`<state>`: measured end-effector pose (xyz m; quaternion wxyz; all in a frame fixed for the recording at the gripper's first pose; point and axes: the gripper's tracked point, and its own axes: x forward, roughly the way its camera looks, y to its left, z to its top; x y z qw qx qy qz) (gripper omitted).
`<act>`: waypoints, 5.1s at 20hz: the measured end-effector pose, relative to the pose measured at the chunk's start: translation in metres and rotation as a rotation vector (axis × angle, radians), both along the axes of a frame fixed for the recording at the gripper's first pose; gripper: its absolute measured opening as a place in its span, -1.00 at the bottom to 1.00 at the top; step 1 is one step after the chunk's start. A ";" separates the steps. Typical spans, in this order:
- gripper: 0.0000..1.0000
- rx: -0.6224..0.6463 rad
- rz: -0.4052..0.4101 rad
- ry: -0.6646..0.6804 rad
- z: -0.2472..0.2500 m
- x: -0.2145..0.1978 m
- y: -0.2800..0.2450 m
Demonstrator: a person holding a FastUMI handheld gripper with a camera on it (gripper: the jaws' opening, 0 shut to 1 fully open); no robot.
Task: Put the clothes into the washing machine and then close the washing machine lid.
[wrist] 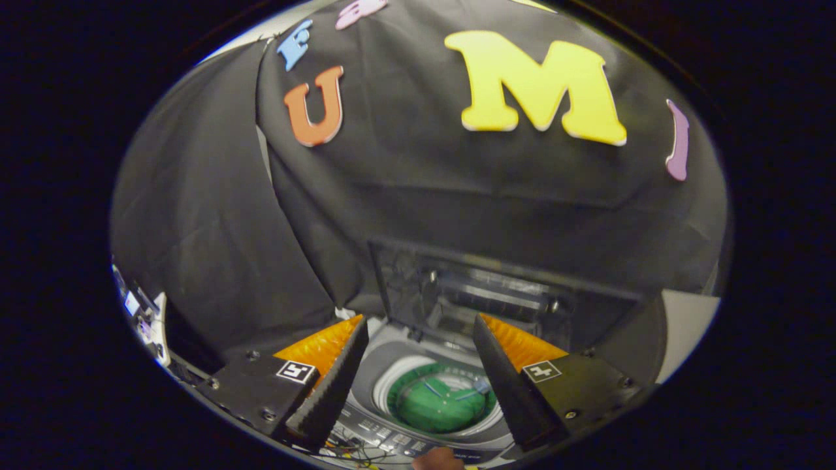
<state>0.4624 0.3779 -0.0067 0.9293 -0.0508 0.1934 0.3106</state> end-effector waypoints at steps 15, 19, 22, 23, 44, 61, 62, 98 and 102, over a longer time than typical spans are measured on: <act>1.00 -0.003 -0.245 0.006 0.026 0.104 -0.011; 1.00 -0.077 -0.289 0.021 -0.012 0.120 -0.022; 1.00 -0.115 -0.314 0.061 -0.035 0.116 -0.017; 1.00 -0.083 -0.320 0.097 -0.044 0.110 -0.016; 1.00 -0.019 -0.342 0.034 -0.047 0.117 -0.018; 1.00 0.047 -0.276 -0.138 -0.047 0.111 -0.012; 1.00 0.045 -0.268 -0.133 -0.052 0.103 -0.012; 1.00 0.155 -0.603 -0.372 0.045 -0.408 -0.396; 1.00 0.149 -0.588 -0.381 0.043 -0.428 -0.417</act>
